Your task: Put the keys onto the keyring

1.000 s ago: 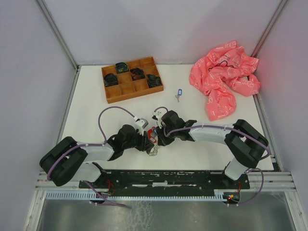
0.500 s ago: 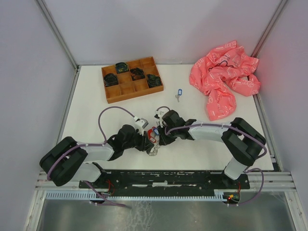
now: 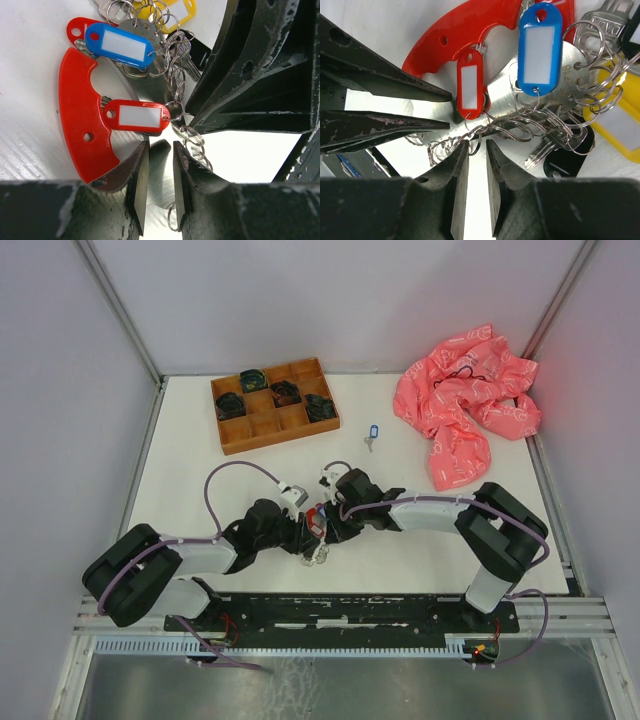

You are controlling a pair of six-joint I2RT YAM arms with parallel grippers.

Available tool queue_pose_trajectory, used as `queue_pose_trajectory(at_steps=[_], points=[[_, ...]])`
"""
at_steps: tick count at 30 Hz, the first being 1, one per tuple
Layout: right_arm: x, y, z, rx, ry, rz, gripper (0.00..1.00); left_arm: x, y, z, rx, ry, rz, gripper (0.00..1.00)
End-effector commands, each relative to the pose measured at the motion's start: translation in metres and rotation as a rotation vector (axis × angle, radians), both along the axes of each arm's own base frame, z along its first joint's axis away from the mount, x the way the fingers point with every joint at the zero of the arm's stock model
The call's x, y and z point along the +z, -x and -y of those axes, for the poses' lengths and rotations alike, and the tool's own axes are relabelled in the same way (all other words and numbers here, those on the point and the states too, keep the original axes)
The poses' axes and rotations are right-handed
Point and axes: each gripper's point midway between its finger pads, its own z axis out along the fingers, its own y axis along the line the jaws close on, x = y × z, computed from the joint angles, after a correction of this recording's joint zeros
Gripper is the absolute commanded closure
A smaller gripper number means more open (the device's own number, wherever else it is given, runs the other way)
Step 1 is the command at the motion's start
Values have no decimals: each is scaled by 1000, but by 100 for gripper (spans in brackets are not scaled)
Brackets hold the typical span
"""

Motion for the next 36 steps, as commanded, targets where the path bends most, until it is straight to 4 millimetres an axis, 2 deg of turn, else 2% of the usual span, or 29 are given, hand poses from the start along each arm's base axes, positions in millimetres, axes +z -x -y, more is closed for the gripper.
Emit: queue_pose_trajectory(at_steps=[1,7,10,13,17,23,27,32,36], points=[[14,-13,-16,-27,-73,14,71,2,-2,1,9,3,18,67],[7,-16,-15,-45,-59,-4,73,2,-2,2,6,3,17,67],[4,-15,-16,-37,-56,-11,79,3,-2,2,8,3,19,67],[8,-15,-13,-15,-45,12,89,5,-4,1,17,7,27,67],[24,-20,-2,43,4,100,98,15,-9,0,42,30,68,67],[58,-30,12,198,124,270,99,39,-22,0,90,92,144,67],[84,-34,12,290,171,429,99,55,-27,-2,109,132,203,67],[109,-31,-3,394,36,591,99,83,-30,-4,123,220,307,67],[123,-25,-12,442,-81,680,99,86,-30,-2,112,236,328,66]])
